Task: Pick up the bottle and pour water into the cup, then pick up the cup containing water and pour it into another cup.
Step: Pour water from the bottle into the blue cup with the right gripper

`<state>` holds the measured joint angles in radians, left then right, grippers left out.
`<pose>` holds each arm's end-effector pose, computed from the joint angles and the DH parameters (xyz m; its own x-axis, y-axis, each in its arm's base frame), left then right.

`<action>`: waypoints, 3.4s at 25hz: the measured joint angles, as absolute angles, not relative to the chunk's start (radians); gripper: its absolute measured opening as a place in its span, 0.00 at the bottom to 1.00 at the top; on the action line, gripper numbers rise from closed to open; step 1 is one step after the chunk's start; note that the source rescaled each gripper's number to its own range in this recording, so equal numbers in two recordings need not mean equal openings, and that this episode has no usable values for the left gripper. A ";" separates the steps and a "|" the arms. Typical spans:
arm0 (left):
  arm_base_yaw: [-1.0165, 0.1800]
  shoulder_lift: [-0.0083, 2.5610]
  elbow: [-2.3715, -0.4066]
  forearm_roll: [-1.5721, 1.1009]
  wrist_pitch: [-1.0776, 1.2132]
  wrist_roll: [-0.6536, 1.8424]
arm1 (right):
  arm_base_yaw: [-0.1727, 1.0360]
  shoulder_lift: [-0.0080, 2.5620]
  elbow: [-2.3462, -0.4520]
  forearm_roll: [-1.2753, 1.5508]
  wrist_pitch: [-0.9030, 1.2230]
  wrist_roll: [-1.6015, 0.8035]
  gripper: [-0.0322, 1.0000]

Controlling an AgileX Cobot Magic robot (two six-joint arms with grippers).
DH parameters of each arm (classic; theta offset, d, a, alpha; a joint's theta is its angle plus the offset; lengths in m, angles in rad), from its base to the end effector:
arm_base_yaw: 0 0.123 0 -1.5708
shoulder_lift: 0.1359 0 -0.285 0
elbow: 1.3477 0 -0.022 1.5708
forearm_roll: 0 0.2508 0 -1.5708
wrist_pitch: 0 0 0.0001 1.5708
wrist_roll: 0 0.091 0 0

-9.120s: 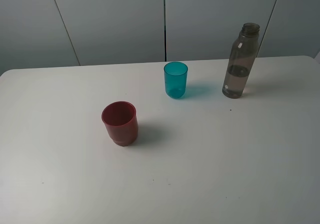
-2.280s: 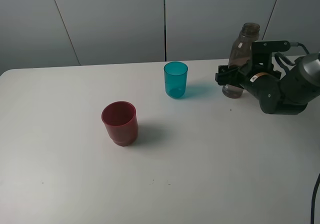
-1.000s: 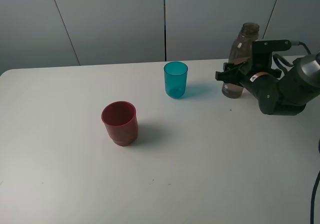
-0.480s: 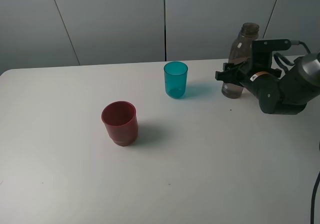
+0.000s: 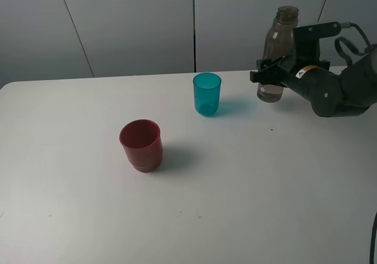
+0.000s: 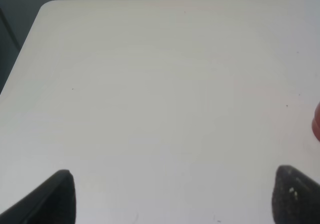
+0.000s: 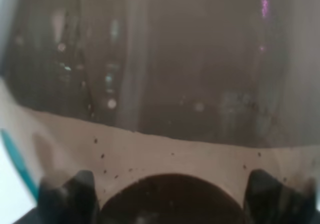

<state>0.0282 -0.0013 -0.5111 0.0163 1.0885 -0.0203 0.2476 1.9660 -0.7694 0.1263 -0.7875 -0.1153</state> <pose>-0.0075 0.0011 0.2781 -0.4689 -0.0260 -0.8829 -0.0469 0.9989 -0.0045 0.3525 0.0807 0.1248 -0.3061 -0.1040 -0.9463 -0.1701 0.9840 -0.0531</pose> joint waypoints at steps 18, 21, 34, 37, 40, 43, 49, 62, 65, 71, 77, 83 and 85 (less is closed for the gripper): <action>0.028 -0.001 -0.511 0.016 1.088 -0.020 | 0.300 2.016 -0.954 -0.008 -0.666 -0.194 0.05; 0.028 -0.001 -0.511 0.016 1.088 -0.020 | 0.314 2.053 -0.991 -0.006 -0.661 -0.228 0.05; 0.028 -0.001 -0.511 0.016 1.088 -0.020 | 0.324 2.098 -1.020 0.042 -0.674 -0.650 0.05; 0.028 -0.001 -0.511 0.016 1.088 -0.020 | 0.324 2.098 -1.020 0.089 -0.674 -0.745 0.05; 0.028 -0.001 -0.511 0.016 1.088 -0.020 | 0.324 2.098 -1.020 0.097 -0.674 -0.832 0.05; 0.028 -0.001 -0.511 0.016 1.088 -0.020 | 0.324 2.098 -1.020 0.097 -0.674 -0.931 0.05; 0.028 -0.001 -0.511 0.016 1.088 -0.020 | 0.324 2.098 -1.020 0.120 -0.674 -1.100 0.05; 0.028 -0.001 -0.511 0.016 1.088 -0.020 | 0.324 2.098 -1.020 0.175 -0.674 -1.375 0.05; 0.028 -0.001 -0.511 0.016 1.088 -0.020 | 0.324 2.098 -1.020 0.179 -0.674 -1.424 0.05; 0.028 -0.001 -0.511 0.016 1.088 -0.022 | 0.324 2.098 -1.020 0.221 -0.674 -1.502 0.05; 0.028 -0.001 -0.511 0.016 1.088 -0.022 | 0.324 2.098 -1.020 0.251 -0.676 -1.564 0.05; 0.028 -0.001 -0.511 0.016 1.088 -0.022 | 0.324 2.098 -1.020 0.275 -0.682 -1.628 0.05; 0.028 -0.001 -0.511 0.016 1.088 -0.022 | 0.324 2.098 -1.020 0.276 -0.692 -1.636 0.05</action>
<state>0.0282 -0.0013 -0.5111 0.0163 1.0885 -0.0225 0.3243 2.0977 -1.0202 0.2764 -0.6918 -1.6364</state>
